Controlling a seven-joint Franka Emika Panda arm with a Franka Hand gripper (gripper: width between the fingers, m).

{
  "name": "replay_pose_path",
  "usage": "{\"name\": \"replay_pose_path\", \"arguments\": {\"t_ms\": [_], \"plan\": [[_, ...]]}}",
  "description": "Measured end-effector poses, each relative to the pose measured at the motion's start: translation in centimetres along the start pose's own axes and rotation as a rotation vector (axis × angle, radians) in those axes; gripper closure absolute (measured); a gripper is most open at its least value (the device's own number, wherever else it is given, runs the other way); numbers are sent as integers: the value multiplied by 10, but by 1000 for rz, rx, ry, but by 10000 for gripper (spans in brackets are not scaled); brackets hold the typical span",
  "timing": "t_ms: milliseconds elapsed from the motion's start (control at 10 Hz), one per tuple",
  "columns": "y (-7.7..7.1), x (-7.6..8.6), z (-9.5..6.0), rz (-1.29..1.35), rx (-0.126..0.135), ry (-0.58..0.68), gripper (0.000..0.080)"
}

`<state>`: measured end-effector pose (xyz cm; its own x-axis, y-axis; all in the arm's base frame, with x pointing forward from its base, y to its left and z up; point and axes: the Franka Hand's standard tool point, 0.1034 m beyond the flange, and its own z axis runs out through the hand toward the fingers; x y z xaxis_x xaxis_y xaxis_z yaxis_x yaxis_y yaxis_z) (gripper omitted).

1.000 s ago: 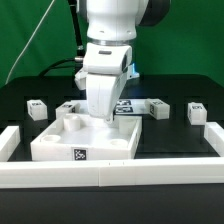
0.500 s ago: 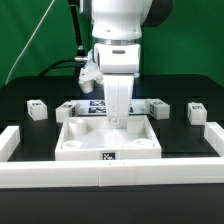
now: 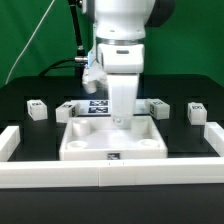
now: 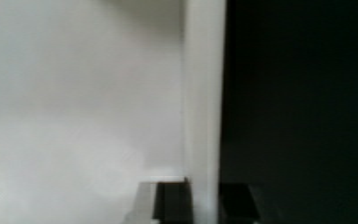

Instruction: Assemble one leg

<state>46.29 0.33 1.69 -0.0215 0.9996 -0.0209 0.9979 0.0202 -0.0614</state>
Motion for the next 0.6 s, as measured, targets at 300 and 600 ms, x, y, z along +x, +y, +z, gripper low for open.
{"name": "replay_pose_path", "arguments": {"t_ms": [300,600], "plan": [[21,38,-3,-17,-26,19,741],[29,67,-5,31,-29,26,741]]}}
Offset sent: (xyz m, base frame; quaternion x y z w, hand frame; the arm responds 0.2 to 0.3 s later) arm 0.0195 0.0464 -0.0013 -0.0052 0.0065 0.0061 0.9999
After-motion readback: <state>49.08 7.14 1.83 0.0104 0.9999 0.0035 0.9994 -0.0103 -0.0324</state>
